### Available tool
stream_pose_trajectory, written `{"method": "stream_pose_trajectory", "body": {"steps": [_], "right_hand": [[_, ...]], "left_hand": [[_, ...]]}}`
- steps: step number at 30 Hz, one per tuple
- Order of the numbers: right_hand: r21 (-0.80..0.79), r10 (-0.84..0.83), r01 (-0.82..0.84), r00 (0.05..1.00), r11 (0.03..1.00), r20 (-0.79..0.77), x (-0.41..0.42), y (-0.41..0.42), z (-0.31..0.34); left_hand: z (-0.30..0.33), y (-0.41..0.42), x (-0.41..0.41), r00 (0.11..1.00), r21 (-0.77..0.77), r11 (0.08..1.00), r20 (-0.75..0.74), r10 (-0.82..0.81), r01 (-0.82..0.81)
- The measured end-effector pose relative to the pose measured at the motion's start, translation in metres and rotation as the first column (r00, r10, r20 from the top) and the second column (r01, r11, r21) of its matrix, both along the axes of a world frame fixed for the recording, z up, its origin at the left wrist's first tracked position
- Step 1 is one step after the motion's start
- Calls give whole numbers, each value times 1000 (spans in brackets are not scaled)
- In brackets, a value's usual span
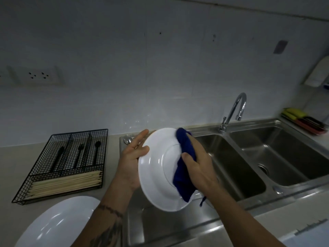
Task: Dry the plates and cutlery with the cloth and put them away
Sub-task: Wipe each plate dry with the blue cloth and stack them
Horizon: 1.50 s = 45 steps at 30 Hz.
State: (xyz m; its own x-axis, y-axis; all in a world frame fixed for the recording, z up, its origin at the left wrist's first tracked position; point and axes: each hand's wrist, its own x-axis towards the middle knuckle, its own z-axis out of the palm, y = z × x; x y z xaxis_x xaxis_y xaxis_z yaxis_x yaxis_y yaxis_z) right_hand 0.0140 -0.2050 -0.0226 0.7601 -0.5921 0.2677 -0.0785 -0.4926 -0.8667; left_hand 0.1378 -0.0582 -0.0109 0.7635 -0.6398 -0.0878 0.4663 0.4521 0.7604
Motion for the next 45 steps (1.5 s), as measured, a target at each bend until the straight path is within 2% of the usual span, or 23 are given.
{"method": "stream_pose_trajectory", "body": {"steps": [2,3,5,6,8,10,12,13,15,17,21,23,25,27,30,32,36,39,42,44,45], "right_hand": [[-231,85,-93,995,969,-42,4,8,4],[-291,115,-128,991,948,-62,6,8,5],[-294,119,-128,992,947,-51,7,2,-3],[-210,91,-94,996,973,-26,7,-4,-10],[172,7,-15,999,985,45,2,-12,-20],[562,-17,-48,994,826,109,-1,-18,-28],[733,-9,-97,990,674,139,-3,-20,-33],[748,-7,-105,989,655,145,-2,-20,-33],[697,-45,-70,988,713,145,2,-23,-29],[601,-65,-20,991,799,119,3,-29,-21],[349,76,-71,997,934,0,-4,-46,-6],[141,154,-141,984,980,-90,-4,-45,5],[-74,188,-203,967,976,-174,0,-43,14],[-152,201,-234,958,960,-206,2,-44,20],[-41,183,-191,970,981,-158,-6,-54,14],[31,138,-135,983,990,-120,-11,-56,4],[56,-8,10,999,998,-49,-21,-54,-6],[117,-95,97,995,988,-20,-33,-51,-19],[12,-187,186,981,982,43,-35,-28,-31],[-183,-219,232,972,955,88,-33,-13,-31],[-295,-182,203,979,934,97,-33,-7,-29]], "left_hand": [[-1,-4,-4,999,-8,999,1,-38,38],[-1,-6,-6,999,-6,999,6,-53,53],[0,-8,-8,998,-9,998,18,-58,58],[2,-8,-9,999,-20,999,21,-50,51],[5,-4,-6,999,-65,998,31,-19,21],[8,0,-4,999,-111,994,39,26,-21],[6,3,-2,997,-128,989,28,71,-67],[3,3,-1,995,-117,989,31,92,-88],[-2,5,4,989,-21,993,85,121,-119],[-2,9,16,971,160,974,205,123,-158],[5,6,33,909,445,887,410,-79,-124],[3,-1,30,876,499,860,457,-154,-109],[0,-4,29,833,513,853,509,-216,-92],[-4,-3,31,820,489,871,516,-247,-46],[-10,-5,23,874,365,930,434,-220,53],[-13,-12,11,913,310,949,368,-176,58],[-10,-19,6,968,269,957,246,41,-109],[-9,-13,25,963,278,924,147,228,-261],[-9,-14,29,952,257,918,44,302,-303],[-10,-20,25,950,238,928,-54,306,-286],[-11,-23,23,951,223,936,-89,296,-271]]}}
